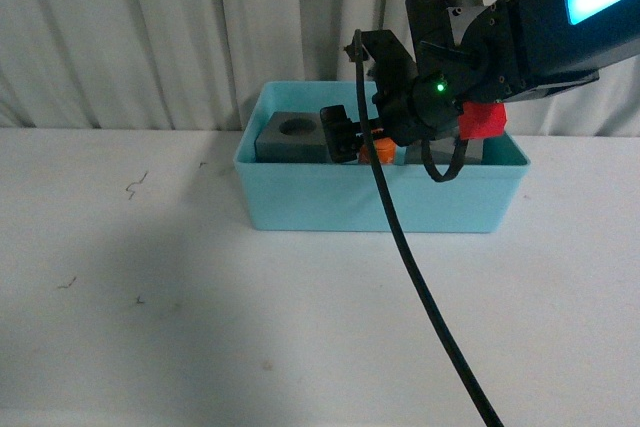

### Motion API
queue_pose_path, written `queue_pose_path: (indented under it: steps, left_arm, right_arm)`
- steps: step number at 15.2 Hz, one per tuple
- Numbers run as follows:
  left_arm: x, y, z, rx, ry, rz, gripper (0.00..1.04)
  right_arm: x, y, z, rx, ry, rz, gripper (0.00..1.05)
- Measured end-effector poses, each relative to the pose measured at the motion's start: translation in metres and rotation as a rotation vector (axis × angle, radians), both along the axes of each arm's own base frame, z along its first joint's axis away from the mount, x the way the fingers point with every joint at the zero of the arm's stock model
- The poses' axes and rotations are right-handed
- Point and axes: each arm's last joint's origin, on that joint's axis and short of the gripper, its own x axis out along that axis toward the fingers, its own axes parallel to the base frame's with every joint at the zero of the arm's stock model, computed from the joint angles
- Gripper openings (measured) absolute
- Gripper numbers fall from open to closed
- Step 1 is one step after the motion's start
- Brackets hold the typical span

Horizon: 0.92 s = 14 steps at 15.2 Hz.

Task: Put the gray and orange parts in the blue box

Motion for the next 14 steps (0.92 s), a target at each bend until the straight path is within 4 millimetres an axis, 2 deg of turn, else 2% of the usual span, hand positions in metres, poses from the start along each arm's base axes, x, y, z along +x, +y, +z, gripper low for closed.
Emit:
queue_pose_path:
  steps: [3,6,8,10,12,14]
  left_arm:
    - [0.0,0.0,0.0,0.0,0.0,0.0,0.98]
    - [0.0,0.0,0.0,0.0,0.0,0.0,0.98]
    - [0.0,0.0,0.0,0.0,0.0,0.0,0.98]
    - [0.0,0.0,0.0,0.0,0.0,0.0,0.98]
    - [0.0,0.0,0.0,0.0,0.0,0.0,0.98]
    - [0.0,0.0,0.0,0.0,0.0,0.0,0.98]
  right_arm:
    - [-0.002,-0.001,0.0,0.014,-0.021,0.01,0.98]
    - [-0.013,-0.008,0.033,0.043,-0.103,0.013,0.98]
    - [-0.029,-0.025,0.073,0.056,-0.192,0.003,0.98]
    - [-0.063,-0.06,0.115,0.046,-0.293,-0.046,0.98]
    - [-0.1,-0.093,0.133,0.038,-0.323,-0.127,0.98]
    - [-0.159,-0.134,0.148,0.064,-0.282,-0.291,0.98]
